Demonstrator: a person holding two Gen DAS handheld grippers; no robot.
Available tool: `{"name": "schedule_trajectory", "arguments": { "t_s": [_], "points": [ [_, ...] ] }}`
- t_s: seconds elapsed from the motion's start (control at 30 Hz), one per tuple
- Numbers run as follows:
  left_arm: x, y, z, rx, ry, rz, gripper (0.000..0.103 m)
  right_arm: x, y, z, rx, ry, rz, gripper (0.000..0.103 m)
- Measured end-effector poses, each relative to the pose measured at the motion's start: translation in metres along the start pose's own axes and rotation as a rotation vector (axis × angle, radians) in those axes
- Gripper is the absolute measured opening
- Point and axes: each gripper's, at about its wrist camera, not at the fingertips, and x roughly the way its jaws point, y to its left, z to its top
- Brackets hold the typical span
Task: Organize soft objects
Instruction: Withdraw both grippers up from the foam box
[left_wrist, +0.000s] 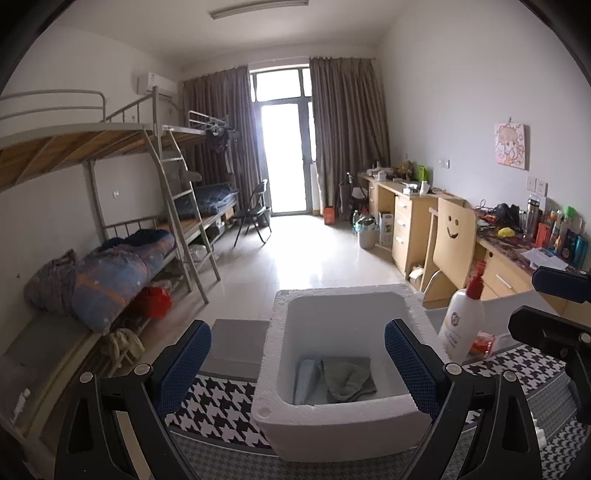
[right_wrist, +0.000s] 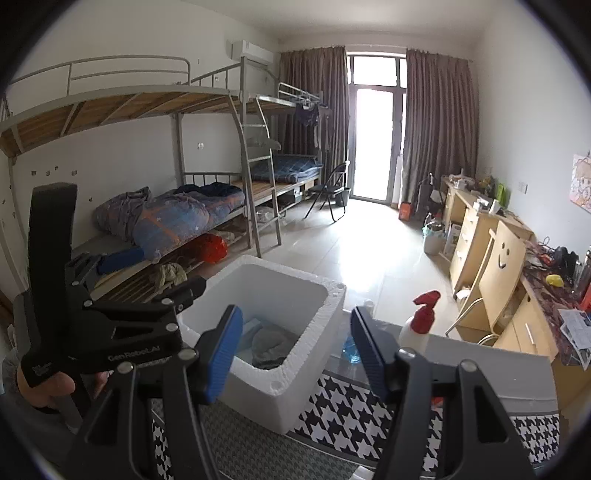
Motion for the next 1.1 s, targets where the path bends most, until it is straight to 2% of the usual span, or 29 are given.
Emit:
{"name": "schedule_trajectory", "arguments": {
  "t_s": [0.17, 0.27, 0.6, 0.8, 1.1],
  "points": [
    [-0.015, -0.004, -0.001, -0.012, -0.016, -0.022, 0.098, -0.018, -0.003, -0.006, 0.006, -0.044, -0.024, 0.085],
    [-0.024, -0.009, -0.002, 0.002, -0.028, -0.027, 0.098, -0.027, -0.006, -0.008, 0.007, -0.068, -0.037, 0.091],
    [-0.044, -0.023, -0.008, 0.025, -0.055, -0.082, 0.099, -0.042, -0.01, -0.016, 0.012, -0.095, -0.054, 0.092],
    [-0.054, -0.034, -0.011, 0.052, -0.067, -0.14, 0.101, -0.053, -0.014, -0.025, 0.021, -0.109, -0.059, 0.092],
    [-0.066, -0.042, -0.018, 0.04, -0.092, -0.152, 0.102, -0.073, -0.025, -0.039, 0.051, -0.125, -0.1, 0.092]
  ]
}}
